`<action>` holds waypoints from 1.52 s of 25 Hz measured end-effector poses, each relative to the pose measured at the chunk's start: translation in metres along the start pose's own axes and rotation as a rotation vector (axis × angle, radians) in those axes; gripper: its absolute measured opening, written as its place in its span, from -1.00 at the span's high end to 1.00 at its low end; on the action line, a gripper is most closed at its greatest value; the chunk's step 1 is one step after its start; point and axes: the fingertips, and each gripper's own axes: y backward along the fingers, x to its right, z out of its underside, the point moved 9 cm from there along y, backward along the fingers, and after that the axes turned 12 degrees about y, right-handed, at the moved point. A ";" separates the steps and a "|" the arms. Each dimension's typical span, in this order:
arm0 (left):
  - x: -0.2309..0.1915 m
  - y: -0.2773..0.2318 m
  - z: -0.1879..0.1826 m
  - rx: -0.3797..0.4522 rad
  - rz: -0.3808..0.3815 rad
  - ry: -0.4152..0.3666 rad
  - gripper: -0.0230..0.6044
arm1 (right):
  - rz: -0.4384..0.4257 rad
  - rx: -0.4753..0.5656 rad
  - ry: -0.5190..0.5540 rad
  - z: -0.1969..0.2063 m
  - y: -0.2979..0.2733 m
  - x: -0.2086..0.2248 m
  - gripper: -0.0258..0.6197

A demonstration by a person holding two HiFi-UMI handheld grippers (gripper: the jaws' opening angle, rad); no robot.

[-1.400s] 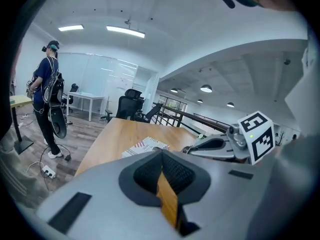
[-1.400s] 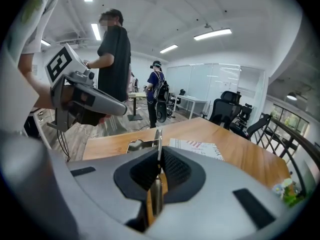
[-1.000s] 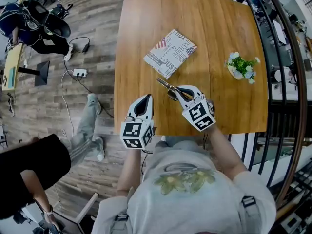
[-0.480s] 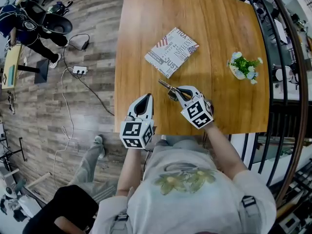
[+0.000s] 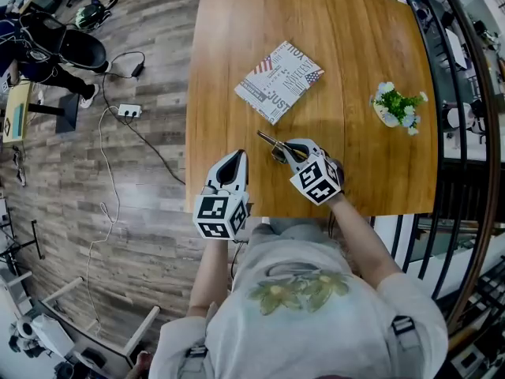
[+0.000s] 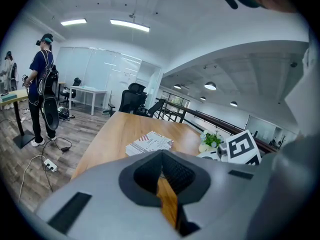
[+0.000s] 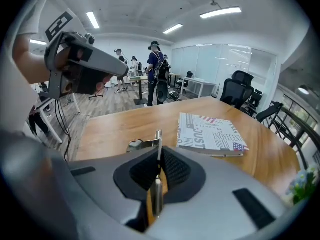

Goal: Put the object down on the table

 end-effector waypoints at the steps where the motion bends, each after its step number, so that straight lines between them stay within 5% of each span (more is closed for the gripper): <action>1: 0.000 0.000 0.000 0.000 0.000 0.000 0.88 | -0.002 -0.005 0.003 0.001 -0.001 -0.001 0.89; 38: -0.003 0.001 0.001 -0.016 0.001 0.000 0.88 | 0.003 -0.125 0.060 0.028 -0.027 -0.020 0.89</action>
